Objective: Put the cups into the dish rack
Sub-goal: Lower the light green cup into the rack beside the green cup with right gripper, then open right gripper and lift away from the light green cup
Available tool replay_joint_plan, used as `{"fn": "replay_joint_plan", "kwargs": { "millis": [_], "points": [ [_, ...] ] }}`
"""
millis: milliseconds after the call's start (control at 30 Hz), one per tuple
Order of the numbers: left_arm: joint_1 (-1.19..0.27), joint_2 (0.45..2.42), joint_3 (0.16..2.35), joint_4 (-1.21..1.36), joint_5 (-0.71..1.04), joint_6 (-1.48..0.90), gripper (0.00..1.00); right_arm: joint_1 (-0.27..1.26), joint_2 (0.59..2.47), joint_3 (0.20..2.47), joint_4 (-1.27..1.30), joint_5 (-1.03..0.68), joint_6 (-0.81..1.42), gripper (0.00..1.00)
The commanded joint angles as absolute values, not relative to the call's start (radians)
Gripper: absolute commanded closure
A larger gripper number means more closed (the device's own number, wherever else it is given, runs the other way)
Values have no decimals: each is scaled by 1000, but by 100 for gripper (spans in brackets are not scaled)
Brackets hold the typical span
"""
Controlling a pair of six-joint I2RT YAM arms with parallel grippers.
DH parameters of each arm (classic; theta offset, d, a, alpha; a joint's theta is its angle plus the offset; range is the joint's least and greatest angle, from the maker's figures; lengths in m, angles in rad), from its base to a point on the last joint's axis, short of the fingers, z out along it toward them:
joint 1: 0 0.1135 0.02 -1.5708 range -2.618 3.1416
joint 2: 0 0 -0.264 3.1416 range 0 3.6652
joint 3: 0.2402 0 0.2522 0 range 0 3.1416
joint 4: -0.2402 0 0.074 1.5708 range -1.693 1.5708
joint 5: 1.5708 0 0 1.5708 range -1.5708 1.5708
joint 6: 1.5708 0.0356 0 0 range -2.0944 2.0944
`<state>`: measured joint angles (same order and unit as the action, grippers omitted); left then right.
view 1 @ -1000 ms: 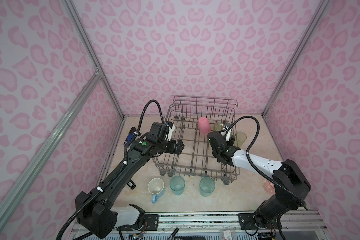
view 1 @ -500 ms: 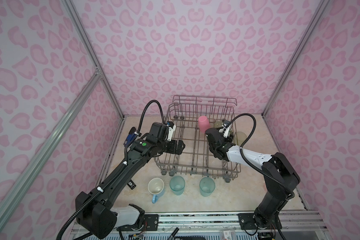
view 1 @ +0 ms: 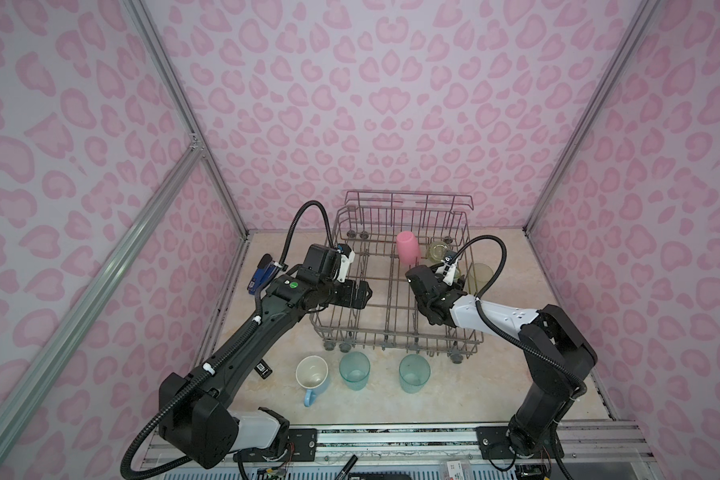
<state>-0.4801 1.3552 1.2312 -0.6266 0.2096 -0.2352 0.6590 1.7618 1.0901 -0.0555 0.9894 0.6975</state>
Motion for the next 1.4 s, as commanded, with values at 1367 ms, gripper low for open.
{"fn": "replay_joint_plan", "kwargs": {
  "millis": [1367],
  "points": [
    [-480,1188,1209,-818,-39,-378,1,707,1266,1043,-188,456,388,15]
  ]
}}
